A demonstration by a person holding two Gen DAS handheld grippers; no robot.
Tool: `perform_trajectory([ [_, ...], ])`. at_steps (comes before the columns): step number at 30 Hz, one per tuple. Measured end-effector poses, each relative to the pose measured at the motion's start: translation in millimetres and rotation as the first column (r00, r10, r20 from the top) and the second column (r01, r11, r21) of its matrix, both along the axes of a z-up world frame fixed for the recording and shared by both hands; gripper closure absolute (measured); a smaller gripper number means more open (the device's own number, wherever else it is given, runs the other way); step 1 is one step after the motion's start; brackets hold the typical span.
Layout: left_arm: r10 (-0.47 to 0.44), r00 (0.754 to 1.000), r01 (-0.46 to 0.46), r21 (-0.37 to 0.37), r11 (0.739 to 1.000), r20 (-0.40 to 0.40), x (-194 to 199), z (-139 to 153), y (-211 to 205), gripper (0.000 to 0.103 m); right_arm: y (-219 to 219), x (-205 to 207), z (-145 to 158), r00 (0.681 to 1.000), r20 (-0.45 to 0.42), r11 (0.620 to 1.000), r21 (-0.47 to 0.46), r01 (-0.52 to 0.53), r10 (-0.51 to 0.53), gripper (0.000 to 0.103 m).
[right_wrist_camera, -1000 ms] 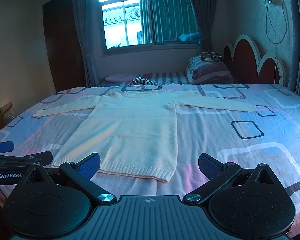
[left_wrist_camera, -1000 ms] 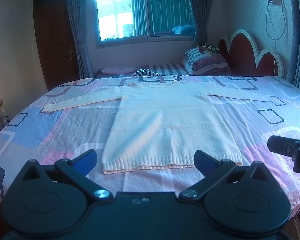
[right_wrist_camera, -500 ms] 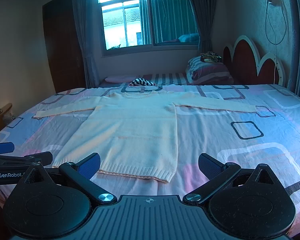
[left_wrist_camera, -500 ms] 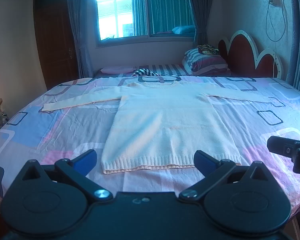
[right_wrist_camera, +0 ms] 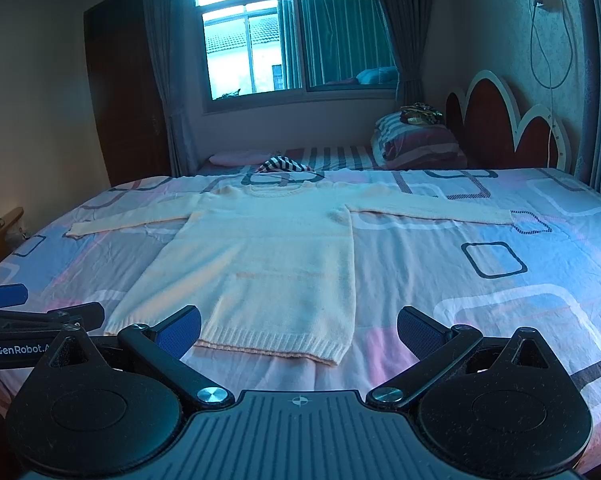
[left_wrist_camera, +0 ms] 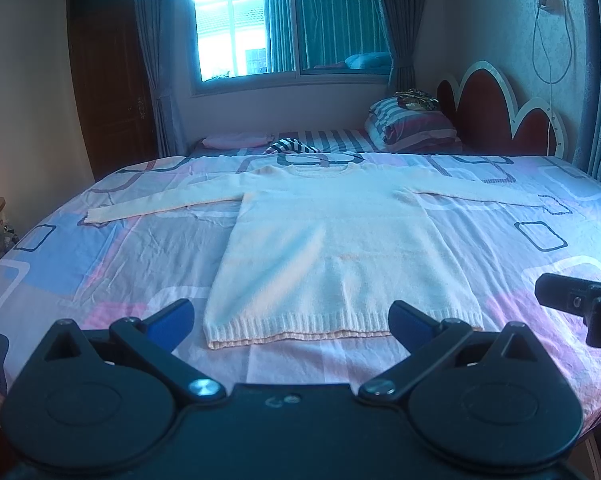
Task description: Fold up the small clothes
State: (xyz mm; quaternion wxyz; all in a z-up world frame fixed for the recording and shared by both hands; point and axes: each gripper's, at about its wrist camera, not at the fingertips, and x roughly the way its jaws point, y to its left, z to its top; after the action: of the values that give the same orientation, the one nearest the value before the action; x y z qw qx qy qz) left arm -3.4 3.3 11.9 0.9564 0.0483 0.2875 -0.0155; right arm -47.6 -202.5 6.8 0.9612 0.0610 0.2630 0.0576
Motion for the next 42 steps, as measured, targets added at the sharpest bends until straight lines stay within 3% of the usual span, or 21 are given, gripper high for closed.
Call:
perform_trajectory([
  [36,0.001,1.0,-0.001,-0.002,1.0,0.004,0,-4,1,0.0,-1,1,-3,1.0,-0.003,1.0,0.003,0.005,-0.005,0.0],
  [42,-0.016,1.0,0.017,-0.063,0.998,0.015,9,-5,2,0.0,-12,4,-3,0.999,0.006,0.998,0.02,0.053,-0.053,0.0],
])
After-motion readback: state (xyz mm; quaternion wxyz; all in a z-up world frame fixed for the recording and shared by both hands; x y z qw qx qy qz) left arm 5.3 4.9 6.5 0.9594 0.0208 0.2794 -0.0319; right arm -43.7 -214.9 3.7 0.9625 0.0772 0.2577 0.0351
